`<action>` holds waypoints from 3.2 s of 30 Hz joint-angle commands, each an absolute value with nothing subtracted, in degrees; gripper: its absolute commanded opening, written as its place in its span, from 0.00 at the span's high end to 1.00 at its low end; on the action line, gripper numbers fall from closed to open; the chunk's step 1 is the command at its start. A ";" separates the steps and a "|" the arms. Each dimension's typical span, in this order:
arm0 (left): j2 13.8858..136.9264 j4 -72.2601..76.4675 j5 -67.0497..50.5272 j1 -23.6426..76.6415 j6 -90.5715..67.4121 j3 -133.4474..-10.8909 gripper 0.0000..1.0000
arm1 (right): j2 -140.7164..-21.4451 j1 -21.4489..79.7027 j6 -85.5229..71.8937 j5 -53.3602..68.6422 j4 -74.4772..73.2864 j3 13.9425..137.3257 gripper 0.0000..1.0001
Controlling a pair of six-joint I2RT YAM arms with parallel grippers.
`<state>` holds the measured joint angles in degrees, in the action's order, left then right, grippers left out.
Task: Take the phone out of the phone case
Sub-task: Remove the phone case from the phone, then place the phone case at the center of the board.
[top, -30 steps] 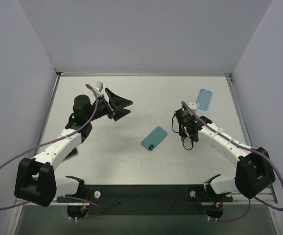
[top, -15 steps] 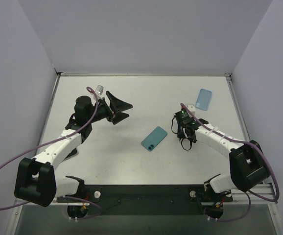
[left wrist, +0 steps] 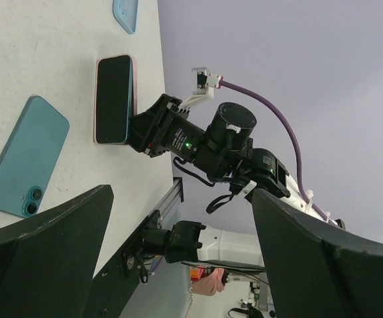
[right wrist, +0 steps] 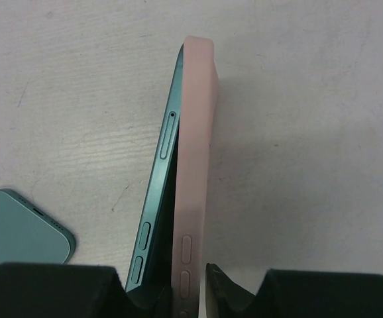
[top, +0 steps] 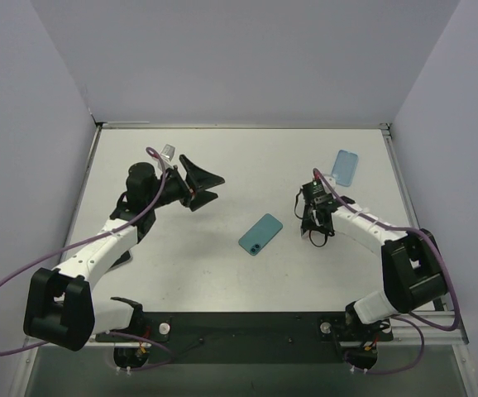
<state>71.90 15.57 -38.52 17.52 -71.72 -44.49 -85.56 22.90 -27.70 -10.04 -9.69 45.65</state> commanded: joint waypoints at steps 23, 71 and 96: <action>75.40 17.05 -38.76 22.75 -68.47 -44.56 0.03 | -96.15 20.30 -34.54 7.81 -4.07 43.16 1.00; 83.60 -28.36 -12.41 23.22 -40.43 -57.83 0.04 | -80.51 -16.08 -39.73 15.31 -3.76 42.10 0.21; 73.73 -52.38 14.58 -14.14 -55.63 -44.38 0.03 | -70.31 -4.04 -35.69 13.53 -13.89 46.41 0.00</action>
